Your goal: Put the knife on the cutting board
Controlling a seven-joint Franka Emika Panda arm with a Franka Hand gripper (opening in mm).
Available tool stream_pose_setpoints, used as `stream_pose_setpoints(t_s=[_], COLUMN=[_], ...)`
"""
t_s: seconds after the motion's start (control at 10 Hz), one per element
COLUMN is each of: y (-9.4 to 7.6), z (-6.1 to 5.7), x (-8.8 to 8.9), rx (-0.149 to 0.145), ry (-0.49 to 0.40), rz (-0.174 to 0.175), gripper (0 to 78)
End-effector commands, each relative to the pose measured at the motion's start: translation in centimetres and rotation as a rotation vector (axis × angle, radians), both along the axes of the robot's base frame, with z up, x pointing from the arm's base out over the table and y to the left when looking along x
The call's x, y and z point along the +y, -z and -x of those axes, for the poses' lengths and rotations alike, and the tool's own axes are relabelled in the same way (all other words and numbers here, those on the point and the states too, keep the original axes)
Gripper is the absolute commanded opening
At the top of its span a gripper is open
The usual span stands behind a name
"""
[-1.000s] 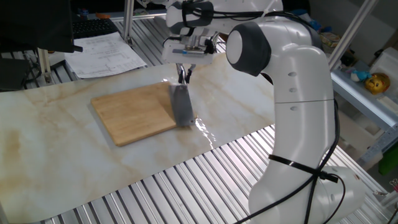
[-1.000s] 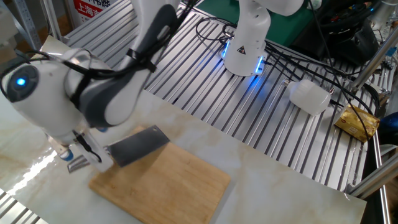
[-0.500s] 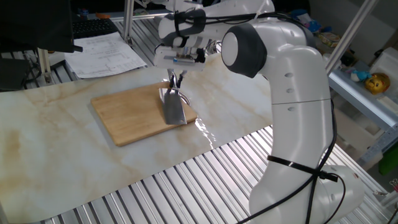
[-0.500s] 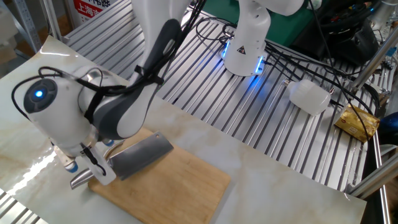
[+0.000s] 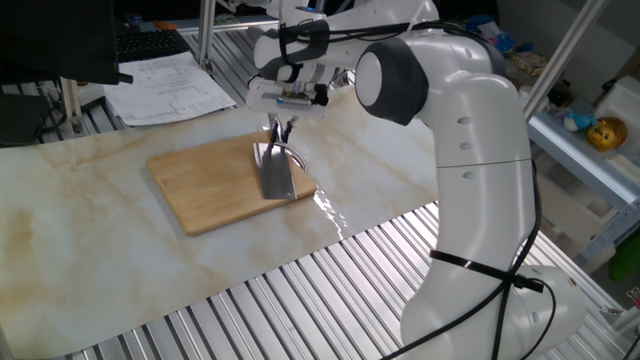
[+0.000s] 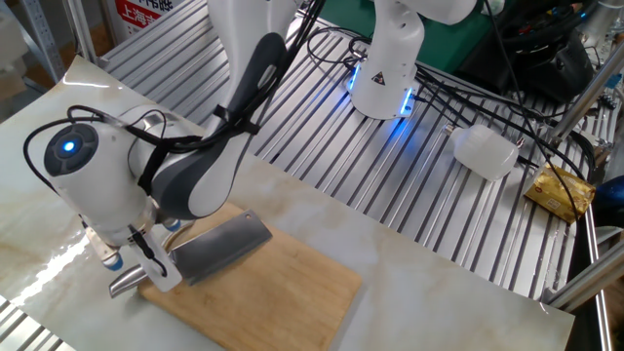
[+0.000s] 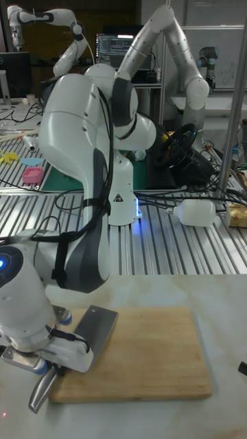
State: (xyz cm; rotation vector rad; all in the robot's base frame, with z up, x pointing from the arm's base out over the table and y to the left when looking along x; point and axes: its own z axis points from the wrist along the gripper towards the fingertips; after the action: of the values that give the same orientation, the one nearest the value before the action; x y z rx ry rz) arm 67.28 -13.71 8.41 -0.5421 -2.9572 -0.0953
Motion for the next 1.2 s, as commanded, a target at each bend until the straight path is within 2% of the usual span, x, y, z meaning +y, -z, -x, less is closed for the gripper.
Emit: stream_pose_setpoints(t_s=[0.1,0.4,0.6,0.7,0.8,0.9,1.0,1.1,1.2], y=[-1.1,-1.0,-1.0,-1.0,-0.9,-1.0,-1.0,-1.0,-1.0], z=[0.5,0.6,1.4,1.5,1.7,1.7,1.7,1.7,1.7], x=[-0.1,-0.1,-0.1,-0.1,-0.1,-0.1,-0.1,-0.1,-0.1], rx=[-0.017,-0.016,-0.012,-0.012,-0.021,-0.027,-0.033,-0.062,-0.075], ry=[0.032,0.087,0.143,0.155,0.214,0.202,0.182,0.126,0.092], rz=[0.026,0.042,0.076,0.08,0.094,0.12,0.118,0.109,0.109], gripper=[1.1,1.1,1.1,1.1,1.1,1.1,1.1,1.1,1.1])
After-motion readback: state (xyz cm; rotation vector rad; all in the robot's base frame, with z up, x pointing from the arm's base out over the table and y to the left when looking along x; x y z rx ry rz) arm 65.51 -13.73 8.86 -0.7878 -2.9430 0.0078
